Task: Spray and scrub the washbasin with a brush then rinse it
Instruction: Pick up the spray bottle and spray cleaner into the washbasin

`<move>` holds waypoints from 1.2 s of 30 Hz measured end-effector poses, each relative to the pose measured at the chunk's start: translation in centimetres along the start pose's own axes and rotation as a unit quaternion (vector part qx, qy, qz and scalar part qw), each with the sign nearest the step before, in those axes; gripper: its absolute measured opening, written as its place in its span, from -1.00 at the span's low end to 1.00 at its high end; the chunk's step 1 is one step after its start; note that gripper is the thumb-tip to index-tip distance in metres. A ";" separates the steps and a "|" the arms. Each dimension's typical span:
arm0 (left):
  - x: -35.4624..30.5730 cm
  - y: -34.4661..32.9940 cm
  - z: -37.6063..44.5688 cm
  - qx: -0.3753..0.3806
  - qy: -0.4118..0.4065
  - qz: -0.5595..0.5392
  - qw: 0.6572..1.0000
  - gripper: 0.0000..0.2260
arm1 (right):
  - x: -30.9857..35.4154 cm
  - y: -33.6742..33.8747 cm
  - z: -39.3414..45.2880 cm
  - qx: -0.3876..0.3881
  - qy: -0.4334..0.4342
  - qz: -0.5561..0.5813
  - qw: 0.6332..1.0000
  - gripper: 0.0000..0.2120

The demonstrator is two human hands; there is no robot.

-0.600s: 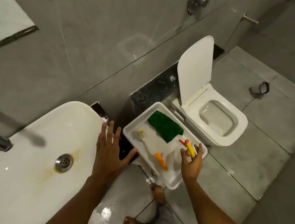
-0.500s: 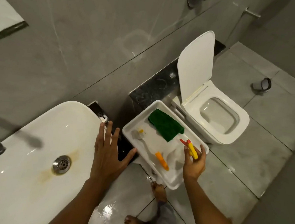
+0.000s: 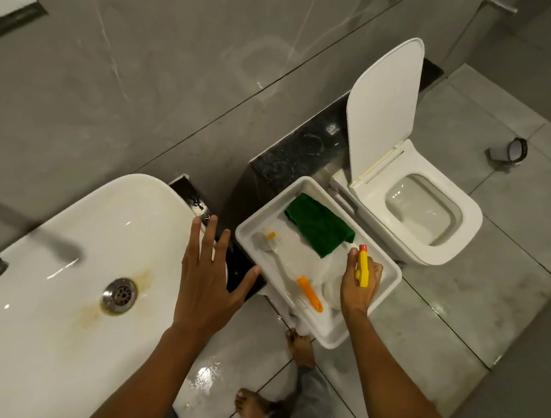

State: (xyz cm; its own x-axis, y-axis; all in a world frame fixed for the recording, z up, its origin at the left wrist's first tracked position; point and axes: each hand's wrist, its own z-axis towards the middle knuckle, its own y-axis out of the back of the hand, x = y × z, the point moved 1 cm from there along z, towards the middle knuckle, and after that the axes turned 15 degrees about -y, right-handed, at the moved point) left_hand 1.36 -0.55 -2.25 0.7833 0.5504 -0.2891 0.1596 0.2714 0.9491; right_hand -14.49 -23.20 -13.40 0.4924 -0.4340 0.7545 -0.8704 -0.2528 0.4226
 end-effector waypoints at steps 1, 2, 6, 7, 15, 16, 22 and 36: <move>0.1 -0.1 0.1 0.000 -0.003 -0.004 1.000 -0.23 | 0.3 -0.2 -0.2 0.019 0.012 0.006 1.000 -0.78; 0.0 0.1 0.1 0.000 -0.003 -0.011 1.000 -0.23 | 0.8 -0.2 -0.7 0.046 0.034 0.013 0.998 -0.89; -0.2 1.0 -0.2 0.002 0.006 -0.044 0.999 -0.20 | 2.6 -0.3 -3.9 0.166 0.081 0.062 0.981 -0.80; -0.2 1.3 -0.3 -0.007 0.006 -0.050 0.999 -0.21 | 3.2 -0.3 -5.3 0.198 0.075 0.075 0.974 -0.79; 1.9 4.8 -6.4 -0.086 0.061 -0.079 0.991 -0.28 | 5.5 0.5 -17.2 0.347 0.085 0.036 0.933 -0.69; 2.5 5.2 -7.5 -0.097 0.078 -0.080 0.989 -0.29 | 5.4 0.7 -18.7 0.357 0.094 0.022 0.929 -0.72; 8.8 8.7 -16.6 -0.169 0.186 -0.033 0.967 -0.32 | 4.3 0.2 -28.5 0.431 0.097 -0.058 0.895 -0.74; 17.3 9.4 -26.2 -0.268 0.417 -0.079 0.865 -0.32 | -0.6 -3.1 -38.4 0.425 0.099 -0.182 0.881 -0.52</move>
State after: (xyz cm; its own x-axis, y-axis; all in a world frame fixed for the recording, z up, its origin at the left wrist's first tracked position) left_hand 0.63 32.21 -1.60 0.0353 0.7902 -0.6118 -0.2522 0.5994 0.7597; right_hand -12.37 11.08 4.11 0.6532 -0.0514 0.7555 -0.2930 -0.9371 0.1896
